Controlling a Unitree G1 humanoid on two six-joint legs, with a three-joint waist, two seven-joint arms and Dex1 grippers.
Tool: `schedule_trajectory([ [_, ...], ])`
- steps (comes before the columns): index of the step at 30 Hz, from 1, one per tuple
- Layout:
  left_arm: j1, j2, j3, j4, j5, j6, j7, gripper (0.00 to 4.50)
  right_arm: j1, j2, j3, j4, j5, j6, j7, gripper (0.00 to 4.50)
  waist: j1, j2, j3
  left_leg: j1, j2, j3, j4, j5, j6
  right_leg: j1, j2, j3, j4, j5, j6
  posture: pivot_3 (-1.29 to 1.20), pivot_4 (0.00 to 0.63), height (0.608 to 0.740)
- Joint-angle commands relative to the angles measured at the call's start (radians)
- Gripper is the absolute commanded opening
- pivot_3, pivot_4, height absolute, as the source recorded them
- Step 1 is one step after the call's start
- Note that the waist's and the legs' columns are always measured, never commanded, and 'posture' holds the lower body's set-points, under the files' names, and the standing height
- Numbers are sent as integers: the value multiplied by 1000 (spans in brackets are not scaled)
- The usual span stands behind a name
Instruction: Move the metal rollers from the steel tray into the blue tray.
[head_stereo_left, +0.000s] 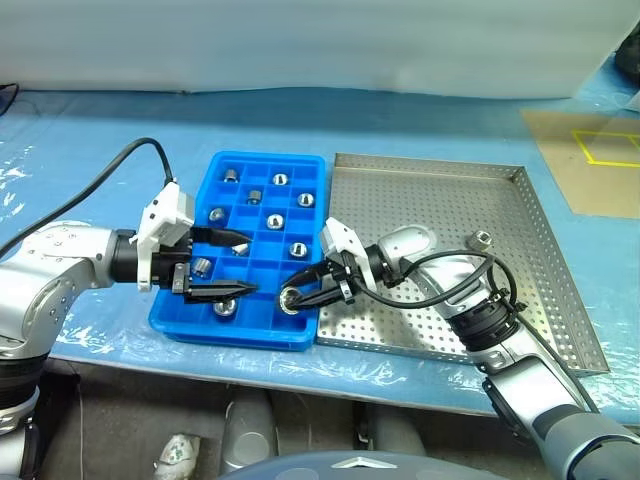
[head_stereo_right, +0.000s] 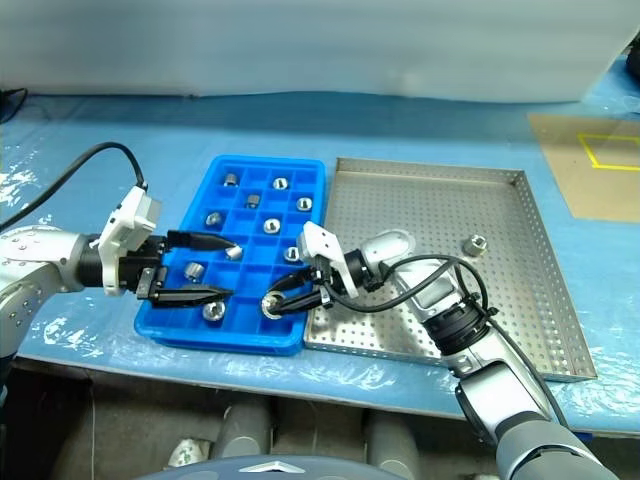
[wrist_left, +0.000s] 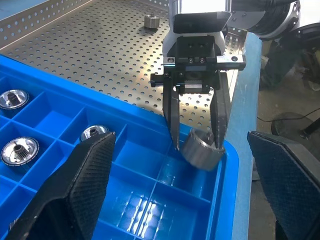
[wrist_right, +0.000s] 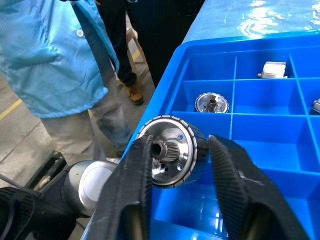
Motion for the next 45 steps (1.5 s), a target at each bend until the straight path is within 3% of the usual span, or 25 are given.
schedule_trajectory([
  [1, -18, 8, 5, 0, -15, -16, 4, 4474, -11, 6, -9, -20, 20, 22, 5, 2865, 0, 0, 0, 0, 0, 0, 0, 0, 0, 0, 0, 0, 0, 0, 0, 181, 150, 740],
  [4, -47, 1, -7, 26, -3, -28, 7, 4474, -24, 1, -21, -4, 2, 7, -7, 2865, 1, 0, 0, 0, 0, 0, 0, 0, -1, 0, 0, 0, 1, 0, 0, 167, 150, 740],
  [12, -304, -24, -54, 298, 69, -131, -24, 4474, -52, -74, -153, 46, -16, -35, -91, 2865, 0, 0, 0, 1, -1, -2, 4, 2, -3, 1, 0, 0, 5, 0, 0, 76, 150, 740],
  [16, -447, -98, -124, 470, 138, -219, -62, 4474, -43, -149, -250, 66, -6, -45, -127, 2865, 3, -1, -1, -1, -1, -2, 5, 2, -3, 2, 0, 1, 4, 0, 0, -7, 150, 740],
  [21, -619, -259, -226, 703, 229, -355, -131, 4474, 51, -266, -380, 35, -4, -13, -206, 2865, -1, -1, -1, -3, -1, -2, 8, 0, 1, 2, 0, 2, 3, 0, 0, -148, 150, 740],
  [29, -812, -477, -285, 1044, 338, -549, -218, 4474, 232, -297, -582, 4, -3, -38, -412, 2865, -54, -2, -1, -4, -2, -1, 13, -3, 5, 2, 2, 8, 3, 1, 1, -295, 150, 740],
  [36, -858, -562, -271, 1131, 366, -607, -274, 4474, 350, -291, -643, -106, 33, 4, -483, 2865, -96, -2, -1, -3, -1, 0, 13, -3, 7, 2, 2, 8, 3, 1, 1, -344, 150, 740],
  [45, -812, -573, -270, 1104, 386, -594, -247, 4474, 263, -221, -592, 117, -86, -151, -628, 2865, -108, -2, -1, 1, -3, 1, 15, -5, 9, 6, 1, 8, 2, 1, 1, -310, 150, 740],
])
